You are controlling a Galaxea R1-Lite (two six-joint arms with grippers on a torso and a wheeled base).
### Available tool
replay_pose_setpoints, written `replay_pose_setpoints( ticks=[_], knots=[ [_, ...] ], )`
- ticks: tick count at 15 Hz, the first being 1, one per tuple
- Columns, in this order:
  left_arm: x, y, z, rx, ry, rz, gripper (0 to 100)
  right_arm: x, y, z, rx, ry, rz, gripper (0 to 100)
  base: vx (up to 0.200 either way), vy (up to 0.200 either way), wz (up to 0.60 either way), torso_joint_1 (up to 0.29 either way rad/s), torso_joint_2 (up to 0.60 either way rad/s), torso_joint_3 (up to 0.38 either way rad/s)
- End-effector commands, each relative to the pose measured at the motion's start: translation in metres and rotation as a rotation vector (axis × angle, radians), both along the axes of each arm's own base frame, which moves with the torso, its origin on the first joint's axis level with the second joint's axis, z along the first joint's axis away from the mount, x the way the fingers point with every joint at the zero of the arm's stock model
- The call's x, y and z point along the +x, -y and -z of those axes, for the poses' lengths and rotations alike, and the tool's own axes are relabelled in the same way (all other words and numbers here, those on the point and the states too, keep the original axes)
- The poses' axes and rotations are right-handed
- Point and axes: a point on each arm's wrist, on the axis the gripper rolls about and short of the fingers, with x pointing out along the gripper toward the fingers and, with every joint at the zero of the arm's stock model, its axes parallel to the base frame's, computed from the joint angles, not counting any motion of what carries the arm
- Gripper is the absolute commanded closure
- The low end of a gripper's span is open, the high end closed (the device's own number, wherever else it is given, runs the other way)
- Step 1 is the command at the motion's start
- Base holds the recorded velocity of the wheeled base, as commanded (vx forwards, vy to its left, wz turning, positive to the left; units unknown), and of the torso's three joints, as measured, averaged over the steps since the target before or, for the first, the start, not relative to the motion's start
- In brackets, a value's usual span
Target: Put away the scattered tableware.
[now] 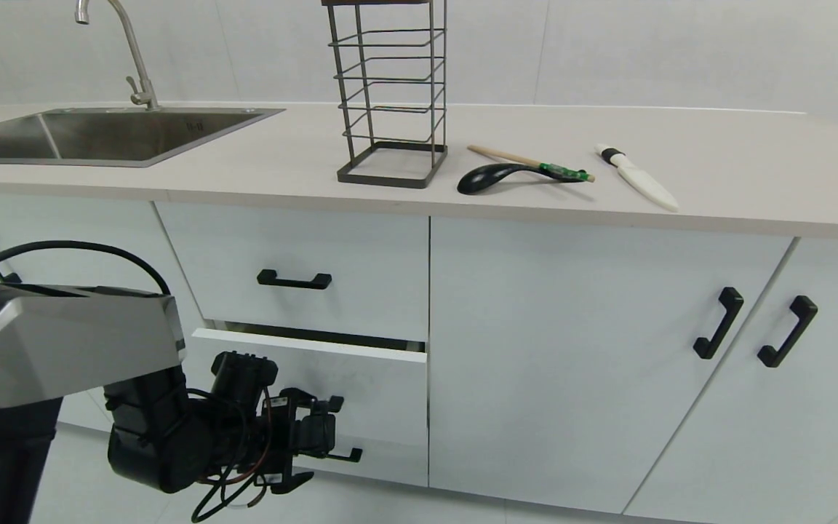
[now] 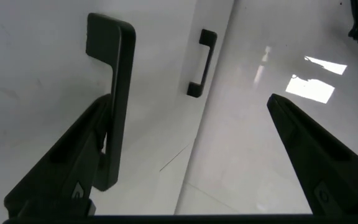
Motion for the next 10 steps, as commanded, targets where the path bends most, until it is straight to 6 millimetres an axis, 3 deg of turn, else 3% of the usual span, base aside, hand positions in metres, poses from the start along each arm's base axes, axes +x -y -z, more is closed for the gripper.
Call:
replay_pose_setpoints(
  ticks=[1, 5, 7, 9, 10],
  knots=[
    [-0.013, -0.004, -0.008, -0.006, 0.008, -0.005, 0, 0.000, 0.000, 0.000, 0.000, -0.002, 0.000, 100, 0.000, 0.000, 0.00, 0.000, 0.00, 0.000],
    [-0.035, -0.009, -0.032, -0.022, 0.050, -0.004, 0, 0.000, 0.000, 0.000, 0.000, -0.002, 0.000, 100, 0.000, 0.000, 0.00, 0.000, 0.00, 0.000],
    [-0.053, -0.010, -0.061, -0.048, 0.117, 0.002, 0, 0.000, 0.000, 0.000, 0.000, -0.002, 0.000, 100, 0.000, 0.000, 0.00, 0.000, 0.00, 0.000],
    [-0.076, -0.005, -0.082, -0.094, 0.139, 0.013, 0, 0.000, 0.000, 0.000, 0.000, -0.002, 0.000, 100, 0.000, 0.000, 0.00, 0.000, 0.00, 0.000],
    [-0.099, 0.000, -0.096, -0.160, 0.136, 0.002, 0, 0.000, 0.000, 0.000, 0.000, -0.002, 0.000, 100, 0.000, 0.000, 0.00, 0.000, 0.00, 0.000]
  ],
)
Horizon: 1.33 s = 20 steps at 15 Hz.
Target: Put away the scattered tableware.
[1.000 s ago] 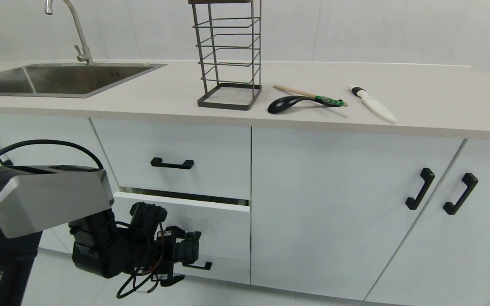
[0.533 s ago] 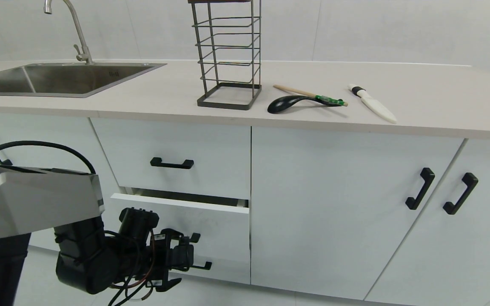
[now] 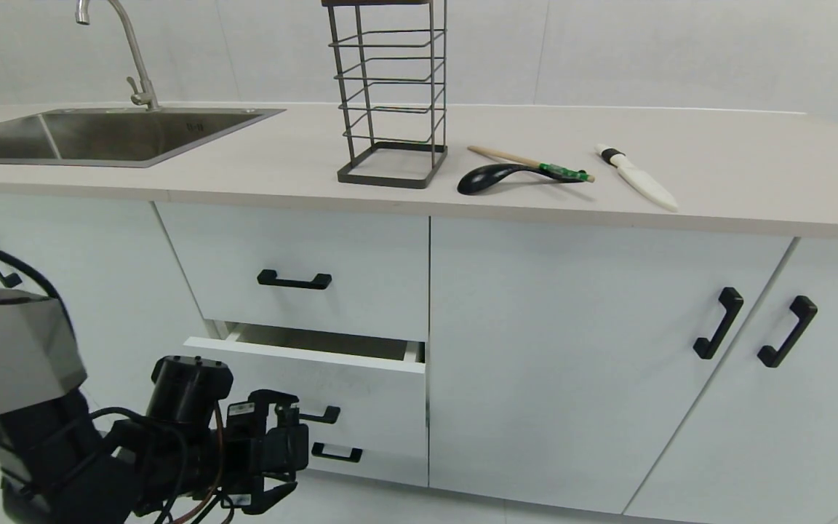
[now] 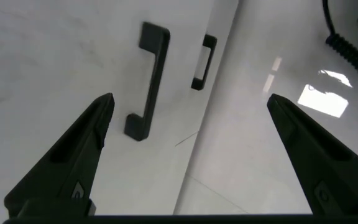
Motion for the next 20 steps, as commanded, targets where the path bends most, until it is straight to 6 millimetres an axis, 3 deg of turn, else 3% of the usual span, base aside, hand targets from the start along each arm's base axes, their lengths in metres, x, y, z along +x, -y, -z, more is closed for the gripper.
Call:
replay_pose_setpoints(
  ticks=[1, 5, 9, 12, 15, 20],
  knots=[
    [-0.045, 0.008, -0.046, -0.138, 0.072, -0.002, 0, 0.000, 0.000, 0.000, 0.000, -0.002, 0.000, 100, 0.000, 0.000, 0.00, 0.000, 0.00, 0.000],
    [-0.041, 0.008, -0.071, -0.174, 0.090, -0.044, 0, 0.000, 0.000, 0.000, 0.000, -0.002, 0.000, 100, 0.000, 0.000, 0.00, 0.000, 0.00, 0.000],
    [0.000, 0.024, -0.081, -0.145, 0.064, -0.056, 0, 0.000, 0.000, 0.000, 0.000, -0.002, 0.000, 100, 0.000, 0.000, 0.00, 0.000, 0.00, 0.000],
    [0.024, 0.033, -0.066, -0.124, 0.025, -0.061, 0, 0.000, 0.000, 0.000, 0.000, 0.000, 0.000, 100, 0.000, 0.000, 0.00, 0.000, 0.00, 0.000],
    [0.034, 0.037, -0.049, -0.094, -0.017, -0.071, 0, 0.000, 0.000, 0.000, 0.000, -0.002, 0.000, 100, 0.000, 0.000, 0.00, 0.000, 0.00, 0.000],
    [0.060, 0.037, -0.037, -0.059, 0.001, -0.079, 0, 0.000, 0.000, 0.000, 0.000, -0.002, 0.000, 100, 0.000, 0.000, 0.00, 0.000, 0.00, 0.000]
  ],
)
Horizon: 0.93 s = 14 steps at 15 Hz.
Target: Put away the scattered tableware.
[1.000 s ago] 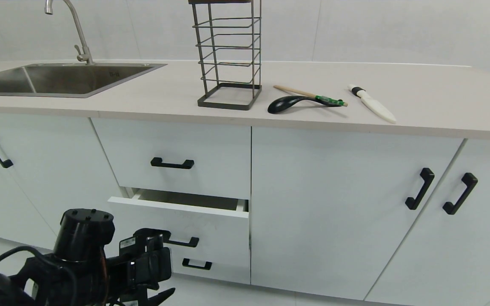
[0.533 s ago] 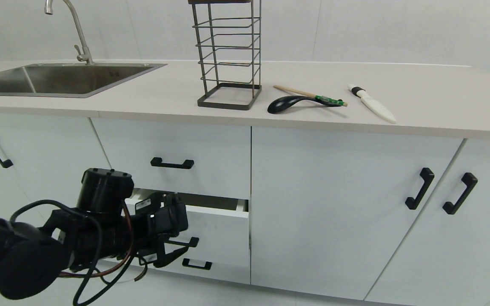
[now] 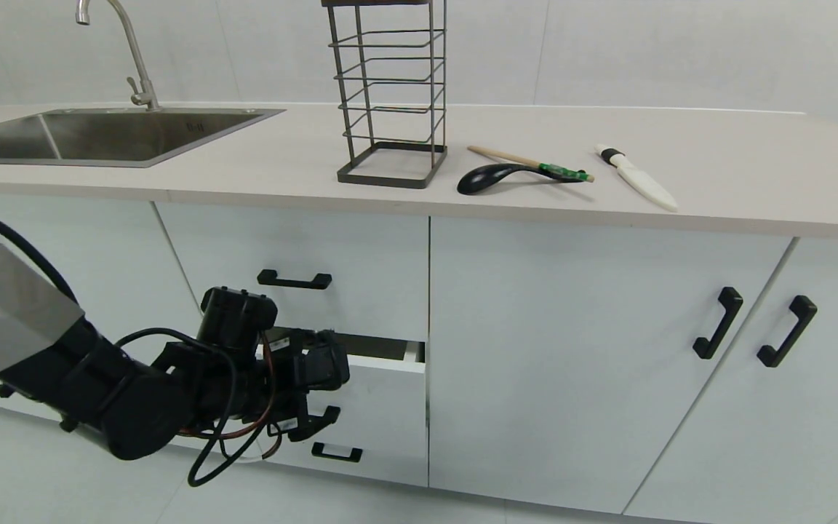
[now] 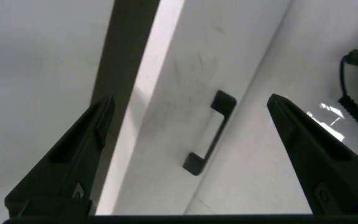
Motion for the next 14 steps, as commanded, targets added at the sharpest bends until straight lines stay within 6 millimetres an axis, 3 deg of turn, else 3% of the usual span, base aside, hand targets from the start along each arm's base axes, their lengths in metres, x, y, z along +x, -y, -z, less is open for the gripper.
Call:
replay_pose_setpoints(
  ticks=[1, 5, 11, 13, 14],
  knots=[
    [0.011, -0.002, 0.014, 0.023, -0.021, -0.007, 0, 0.000, 0.000, 0.000, 0.000, -0.002, 0.000, 100, 0.000, 0.000, 0.00, 0.000, 0.00, 0.000],
    [0.018, -0.006, 0.023, 0.027, -0.005, -0.034, 0, 0.000, 0.000, 0.000, 0.000, 0.000, 0.000, 100, 0.000, 0.000, 0.00, 0.000, 0.00, 0.000],
    [-0.005, -0.010, 0.021, 0.029, -0.036, -0.023, 0, 0.000, 0.000, 0.000, 0.000, -0.002, 0.000, 100, 0.000, 0.000, 0.00, 0.000, 0.00, 0.000],
    [-0.062, -0.021, 0.008, 0.033, -0.062, 0.010, 0, 0.000, 0.000, 0.000, 0.000, -0.002, 0.000, 100, 0.000, 0.000, 0.00, 0.000, 0.00, 0.000],
    [-0.079, -0.028, 0.004, 0.030, -0.066, 0.006, 0, 0.000, 0.000, 0.000, 0.000, -0.002, 0.000, 100, 0.000, 0.000, 0.00, 0.000, 0.00, 0.000]
  ],
)
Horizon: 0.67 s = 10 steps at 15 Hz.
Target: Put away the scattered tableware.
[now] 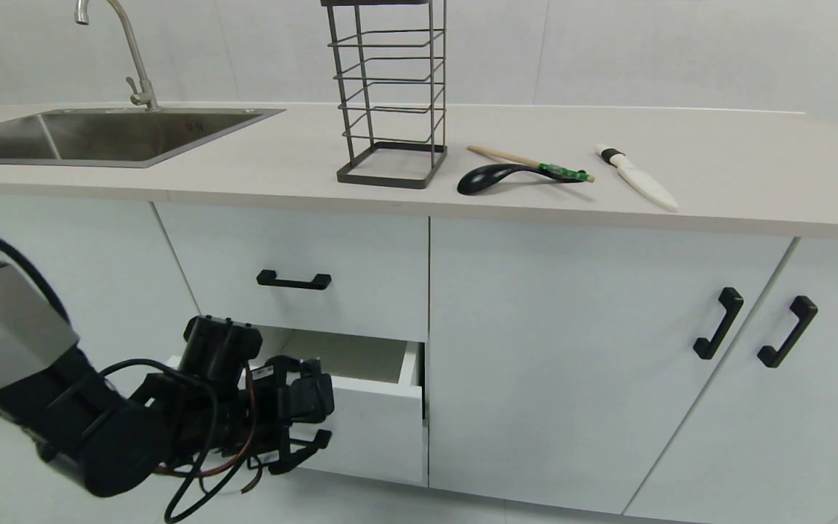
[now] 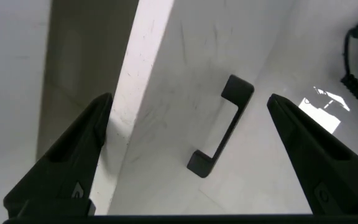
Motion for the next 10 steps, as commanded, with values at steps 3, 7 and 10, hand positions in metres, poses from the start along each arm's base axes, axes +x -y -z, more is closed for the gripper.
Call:
replay_pose_setpoints(
  ticks=[3, 7, 10],
  knots=[
    [-0.067, -0.020, -0.028, -0.030, 0.039, 0.010, 0, 0.000, 0.000, 0.000, 0.000, -0.002, -0.001, 100, 0.000, 0.000, 0.00, 0.000, 0.00, 0.000],
    [-0.069, -0.019, -0.028, -0.030, 0.037, 0.023, 0, 0.000, 0.000, 0.000, 0.000, -0.002, -0.001, 100, 0.000, 0.000, 0.00, 0.000, 0.00, 0.000],
    [-0.077, -0.018, -0.034, -0.075, 0.045, 0.057, 0, 0.000, 0.000, 0.000, 0.000, -0.002, -0.001, 100, 0.000, 0.000, 0.00, 0.000, 0.00, 0.000]
  ],
)
